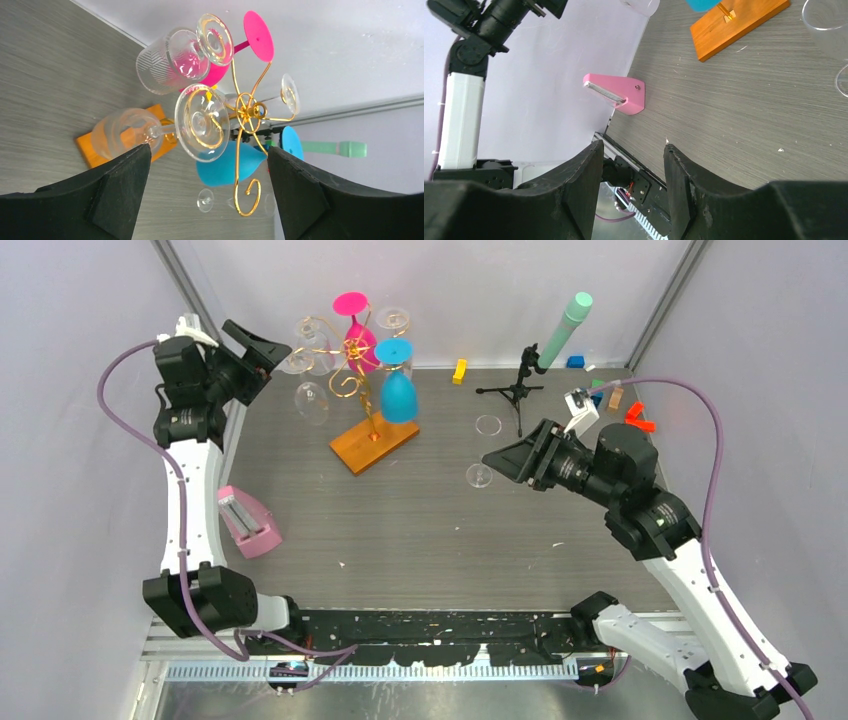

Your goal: Take the wine glass off the wine glass rack

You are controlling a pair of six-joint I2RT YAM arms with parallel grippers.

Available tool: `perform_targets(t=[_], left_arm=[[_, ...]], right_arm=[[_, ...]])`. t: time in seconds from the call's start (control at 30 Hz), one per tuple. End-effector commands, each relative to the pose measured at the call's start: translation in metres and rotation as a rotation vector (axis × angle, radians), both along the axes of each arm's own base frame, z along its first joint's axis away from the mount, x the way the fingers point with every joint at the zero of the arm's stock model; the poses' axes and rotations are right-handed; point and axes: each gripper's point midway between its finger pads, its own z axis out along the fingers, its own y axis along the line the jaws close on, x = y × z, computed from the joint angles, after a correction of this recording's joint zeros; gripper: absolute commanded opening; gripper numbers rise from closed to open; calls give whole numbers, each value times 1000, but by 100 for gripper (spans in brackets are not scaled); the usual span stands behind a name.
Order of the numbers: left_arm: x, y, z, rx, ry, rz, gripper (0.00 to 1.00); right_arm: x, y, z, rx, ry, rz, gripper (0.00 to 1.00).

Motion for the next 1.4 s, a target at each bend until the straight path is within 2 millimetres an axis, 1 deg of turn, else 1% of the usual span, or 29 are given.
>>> perform_targets(t=[0.0,0.1,0.2,0.3,0.37,0.4,0.43,0.53,0.67,0.83,0.9,0.93,1.1,1.3,1.37], left_arm=[[21,-6,-1,-118,-25,-42,86],[31,-4,-14,-151,1,-30,83],[39,-2,-21,-166,20,-30,78],[44,-4,-24,-181,33,-52,69],[46,-3,-28,-189,44,-52,64],[46,-2,-29,-193,48,-49,59],[46,-1,-30,-195,50,-47,57],[47,4,-27,-202,35,-35,44],[47,5,-15,-204,8,-31,32],[43,6,-7,-196,-15,-13,10],[41,7,0,-193,-45,-3,5],[40,8,3,-194,-56,4,1],[36,6,20,-222,-102,6,0],[31,4,40,-248,-153,10,0],[29,6,43,-243,-158,20,0]], right_arm=[[-11,-3,18,38,-53,18,53],[-14,-4,18,33,-50,23,53],[-16,-4,17,24,-49,30,53],[-16,-5,15,25,-45,26,53],[-16,-4,15,31,-44,24,53],[-16,-4,15,35,-43,23,53],[-16,-4,14,35,-43,23,53],[-17,-4,16,37,-46,26,53],[-19,-6,20,38,-56,23,53],[-18,-8,19,40,-54,11,53],[-18,-9,20,45,-59,0,53],[-17,-10,21,45,-64,-7,53],[-16,-12,26,53,-76,-18,53],[-17,-12,26,62,-71,-21,53],[-17,-12,26,64,-70,-24,53]])
